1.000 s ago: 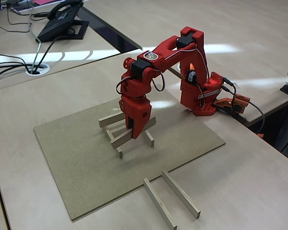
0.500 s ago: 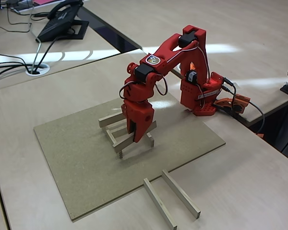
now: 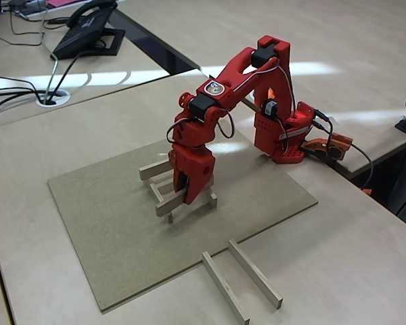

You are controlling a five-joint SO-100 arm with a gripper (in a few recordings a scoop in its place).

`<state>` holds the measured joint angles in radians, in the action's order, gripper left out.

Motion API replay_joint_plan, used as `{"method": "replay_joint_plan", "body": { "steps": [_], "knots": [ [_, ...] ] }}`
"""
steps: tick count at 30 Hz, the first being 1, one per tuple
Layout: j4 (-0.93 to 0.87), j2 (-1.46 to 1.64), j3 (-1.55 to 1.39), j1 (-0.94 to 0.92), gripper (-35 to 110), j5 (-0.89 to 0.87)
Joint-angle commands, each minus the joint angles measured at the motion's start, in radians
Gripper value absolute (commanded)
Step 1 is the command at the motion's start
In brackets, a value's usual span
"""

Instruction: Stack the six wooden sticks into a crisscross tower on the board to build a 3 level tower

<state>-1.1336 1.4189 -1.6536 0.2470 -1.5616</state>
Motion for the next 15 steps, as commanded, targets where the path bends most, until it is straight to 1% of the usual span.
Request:
{"method": "replay_joint_plan", "body": {
  "steps": [1,15],
  "knots": [
    [0.006,0.044,-0.014,0.005,9,0.002],
    [0.034,0.052,-0.040,0.003,8,0.014]
  ]
}}
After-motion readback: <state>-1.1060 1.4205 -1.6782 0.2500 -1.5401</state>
